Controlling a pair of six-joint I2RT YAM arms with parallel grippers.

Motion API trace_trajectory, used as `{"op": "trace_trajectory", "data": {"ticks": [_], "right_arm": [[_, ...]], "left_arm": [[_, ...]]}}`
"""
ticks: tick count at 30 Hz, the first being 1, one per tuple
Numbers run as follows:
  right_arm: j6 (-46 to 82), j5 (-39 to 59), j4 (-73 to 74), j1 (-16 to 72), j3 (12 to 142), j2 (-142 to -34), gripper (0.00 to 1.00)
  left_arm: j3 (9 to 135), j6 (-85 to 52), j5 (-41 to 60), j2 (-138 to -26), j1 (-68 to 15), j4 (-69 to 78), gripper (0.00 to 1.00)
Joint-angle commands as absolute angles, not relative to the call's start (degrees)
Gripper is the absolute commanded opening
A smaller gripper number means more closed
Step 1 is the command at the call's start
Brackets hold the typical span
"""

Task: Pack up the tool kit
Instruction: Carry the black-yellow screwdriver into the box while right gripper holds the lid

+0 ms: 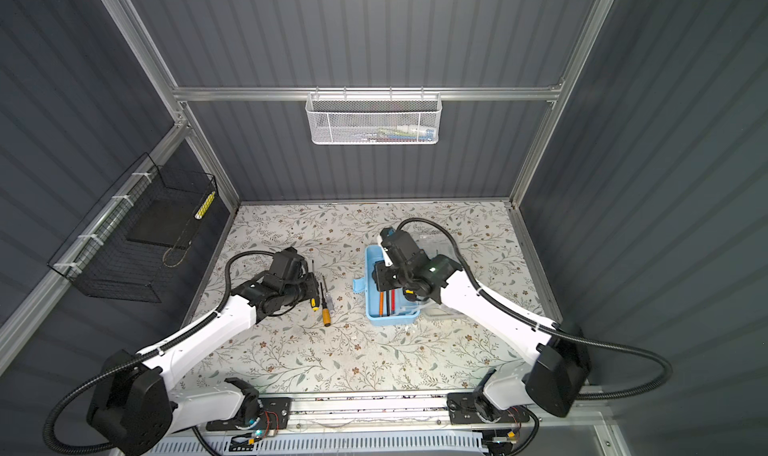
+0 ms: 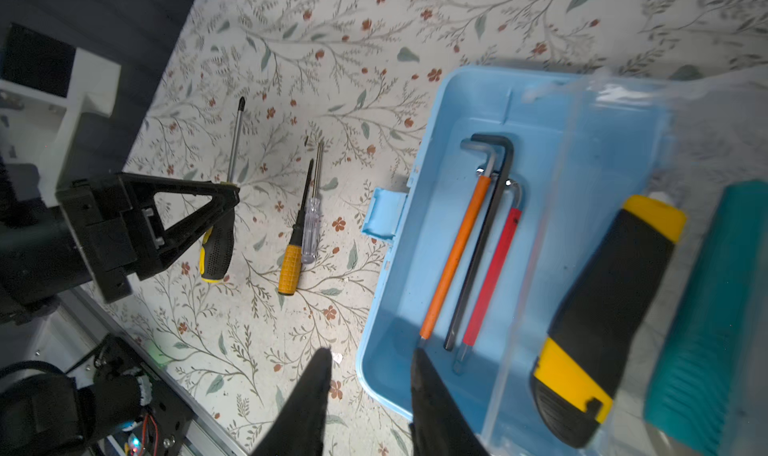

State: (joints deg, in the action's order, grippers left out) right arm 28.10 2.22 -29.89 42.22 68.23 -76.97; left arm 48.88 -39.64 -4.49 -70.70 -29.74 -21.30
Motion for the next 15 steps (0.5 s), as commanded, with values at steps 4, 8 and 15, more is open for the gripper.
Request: {"op": "trace_trajectory", "data": {"ticks": [4,8,15], "right_arm": [[30.8,2.1,-30.1,35.0,63.2,-64.8,0.34],[29.6,0.3,-33.7,32.0,62.6,-60.1,0.34],[29.7,-0.9,-35.4,30.3,61.0,-55.4,0.34]], "left_arm": [[56.8,-46.4,0.6,-71.8,-35.7,-15.0,0.0],[62.1,-48.2,0.2,-76.5,-41.4,-9.5,0.0],[73.6,-48.3,2.7,-89.2,-48.6,-3.8,0.0]]}}
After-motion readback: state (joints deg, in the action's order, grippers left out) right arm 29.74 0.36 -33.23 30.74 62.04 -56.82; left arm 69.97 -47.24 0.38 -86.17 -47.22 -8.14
